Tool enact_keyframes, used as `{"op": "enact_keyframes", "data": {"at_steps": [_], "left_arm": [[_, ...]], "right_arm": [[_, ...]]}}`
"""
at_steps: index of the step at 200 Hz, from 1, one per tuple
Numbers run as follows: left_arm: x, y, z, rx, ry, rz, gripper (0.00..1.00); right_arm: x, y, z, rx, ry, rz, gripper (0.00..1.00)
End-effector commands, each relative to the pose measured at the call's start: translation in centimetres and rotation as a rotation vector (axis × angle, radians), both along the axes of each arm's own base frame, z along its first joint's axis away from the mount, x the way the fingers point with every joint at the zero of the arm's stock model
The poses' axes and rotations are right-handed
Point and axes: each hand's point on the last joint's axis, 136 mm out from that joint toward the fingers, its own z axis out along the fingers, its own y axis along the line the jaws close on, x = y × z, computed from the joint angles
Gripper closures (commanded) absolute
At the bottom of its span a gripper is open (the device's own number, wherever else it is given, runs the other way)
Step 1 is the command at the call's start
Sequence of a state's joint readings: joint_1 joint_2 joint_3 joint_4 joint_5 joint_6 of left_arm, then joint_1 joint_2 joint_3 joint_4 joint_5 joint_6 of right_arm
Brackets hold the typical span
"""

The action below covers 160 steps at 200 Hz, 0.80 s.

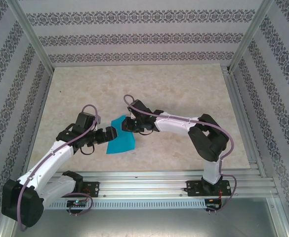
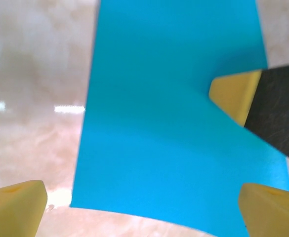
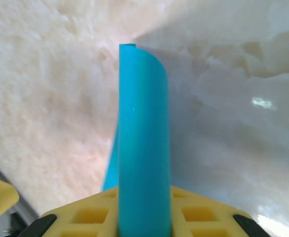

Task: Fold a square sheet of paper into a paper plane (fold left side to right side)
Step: Pick up the square sheet of paper from the center of the table, then place a square sheet of paper at the center of the table.

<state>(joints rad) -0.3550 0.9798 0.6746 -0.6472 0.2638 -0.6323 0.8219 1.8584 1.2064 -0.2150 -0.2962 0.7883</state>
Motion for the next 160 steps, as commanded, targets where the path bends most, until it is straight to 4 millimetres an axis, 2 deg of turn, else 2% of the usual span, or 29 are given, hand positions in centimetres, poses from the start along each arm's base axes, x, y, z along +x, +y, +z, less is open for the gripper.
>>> {"op": "enact_keyframes", "data": {"at_steps": [1,19,35,79,99,119,135,160], "left_arm": [[0.7,0.1,2.1,0.027,-0.059,-0.012,0.00],[1.7,-0.6,4.0,-0.012,-0.118,-0.022,0.00],[2.7,-1.8,6.0,-0.073,-0.185,-0.052,0.00],[4.4,-6.3,12.3,-0.305,-0.357,-0.216,0.00],[4.7,-8.4,15.6,-0.423,-0.427,-0.320,0.00],[4.5,-10.4,19.3,-0.554,-0.506,-0.443,0.00],[4.1,-11.5,22.1,-0.622,-0.573,-0.542,0.00],[3.5,-12.9,24.5,-0.644,-0.630,-0.664,0.01]], "right_arm": [[0.8,-1.4,3.8,0.144,-0.038,-0.024,0.77],[1.1,-4.4,5.6,0.164,-0.073,-0.042,0.77],[1.0,-7.2,8.1,0.212,-0.122,-0.050,0.77],[0.0,-14.6,14.3,0.379,-0.242,-0.060,0.79],[-0.8,-17.1,17.7,0.482,-0.307,-0.058,0.80],[-2.3,-18.4,21.7,0.580,-0.394,-0.015,0.80],[-3.8,-18.7,25.0,0.643,-0.468,0.048,0.80],[-5.9,-18.5,28.8,0.707,-0.549,0.137,0.79]]}}
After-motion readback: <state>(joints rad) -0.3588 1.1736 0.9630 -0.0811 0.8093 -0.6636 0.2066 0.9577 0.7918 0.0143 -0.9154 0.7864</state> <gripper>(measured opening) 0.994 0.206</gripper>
